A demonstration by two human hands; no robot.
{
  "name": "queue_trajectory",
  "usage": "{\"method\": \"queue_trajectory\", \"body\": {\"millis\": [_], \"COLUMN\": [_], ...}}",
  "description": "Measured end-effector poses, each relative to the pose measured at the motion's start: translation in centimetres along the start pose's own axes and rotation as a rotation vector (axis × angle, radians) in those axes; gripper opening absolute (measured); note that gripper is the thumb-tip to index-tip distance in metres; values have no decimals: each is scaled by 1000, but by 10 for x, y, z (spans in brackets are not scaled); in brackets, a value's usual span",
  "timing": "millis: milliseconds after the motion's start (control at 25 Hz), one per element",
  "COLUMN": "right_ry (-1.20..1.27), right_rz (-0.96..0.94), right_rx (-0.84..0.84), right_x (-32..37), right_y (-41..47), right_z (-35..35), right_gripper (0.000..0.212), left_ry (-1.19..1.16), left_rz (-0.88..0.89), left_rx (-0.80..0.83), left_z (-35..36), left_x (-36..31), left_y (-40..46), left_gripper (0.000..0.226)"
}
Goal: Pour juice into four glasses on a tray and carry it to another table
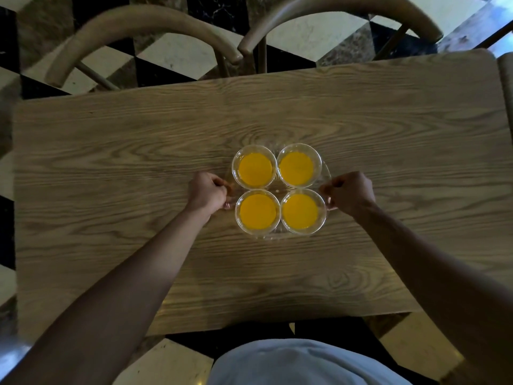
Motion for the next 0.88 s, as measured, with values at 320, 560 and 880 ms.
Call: {"method": "queue_trajectory", "body": {"millis": [320,560,880], "right_ry": [28,19,-58], "right_rz": [25,17,0], "right_rx": [-16,-54,-88], "right_x": [0,2,6], "right_y": [-3,-7,-17], "right_z": [1,4,3], "right_gripper": [20,23,18], "left_ry": [6,-8,-43], "left_rz": [19,0,93], "left_rx": [9,0,16], "left_z": [1,2,3], "left_x": [4,6,11], "left_y": [7,8,-5], "left_gripper": [37,36,26]}}
Point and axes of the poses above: each hand's wrist, its own y-axis towards the middle knuckle, its own z-axis out of the palm, x = y × z, the point moved 4 cm from there along y, towards the middle knuckle, and after that the axes turned 5 degrees about -z, right-handed, at the moved point
